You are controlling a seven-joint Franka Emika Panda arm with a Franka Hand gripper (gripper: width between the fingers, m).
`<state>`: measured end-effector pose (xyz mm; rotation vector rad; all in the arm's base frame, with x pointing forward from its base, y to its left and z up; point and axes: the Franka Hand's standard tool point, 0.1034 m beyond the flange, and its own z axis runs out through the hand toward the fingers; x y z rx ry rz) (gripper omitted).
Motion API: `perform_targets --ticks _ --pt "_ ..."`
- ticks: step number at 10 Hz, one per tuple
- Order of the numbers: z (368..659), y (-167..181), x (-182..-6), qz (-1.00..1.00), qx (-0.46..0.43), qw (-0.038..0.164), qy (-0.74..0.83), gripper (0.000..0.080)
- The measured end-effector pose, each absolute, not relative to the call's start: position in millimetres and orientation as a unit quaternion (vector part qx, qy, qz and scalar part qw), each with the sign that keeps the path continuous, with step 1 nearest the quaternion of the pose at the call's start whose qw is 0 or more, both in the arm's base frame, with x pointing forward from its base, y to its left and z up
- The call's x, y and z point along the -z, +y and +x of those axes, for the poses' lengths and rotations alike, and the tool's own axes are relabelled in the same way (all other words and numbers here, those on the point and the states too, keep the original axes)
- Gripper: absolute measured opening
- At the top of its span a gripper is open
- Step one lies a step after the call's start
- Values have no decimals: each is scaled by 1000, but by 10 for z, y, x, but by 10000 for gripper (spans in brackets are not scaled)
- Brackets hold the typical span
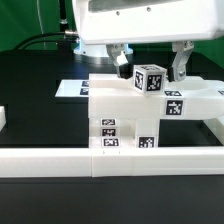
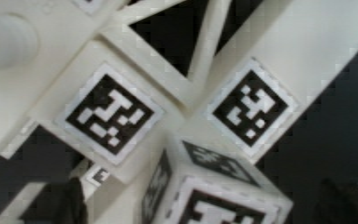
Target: Assemble chair
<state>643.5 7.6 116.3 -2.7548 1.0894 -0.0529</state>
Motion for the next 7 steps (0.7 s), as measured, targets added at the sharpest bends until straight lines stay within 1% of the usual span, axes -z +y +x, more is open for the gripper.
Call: perform_targets --ticks 1,2,6,7 --pt "6434 74 -1160 -943 22 88 321 647" --pt "6430 76 -1159 -957 25 82 276 649" --pt "6449 102 -1182 -999 39 16 -14 649" --pt "6447 129 -1177 -998 39 11 -43 649"
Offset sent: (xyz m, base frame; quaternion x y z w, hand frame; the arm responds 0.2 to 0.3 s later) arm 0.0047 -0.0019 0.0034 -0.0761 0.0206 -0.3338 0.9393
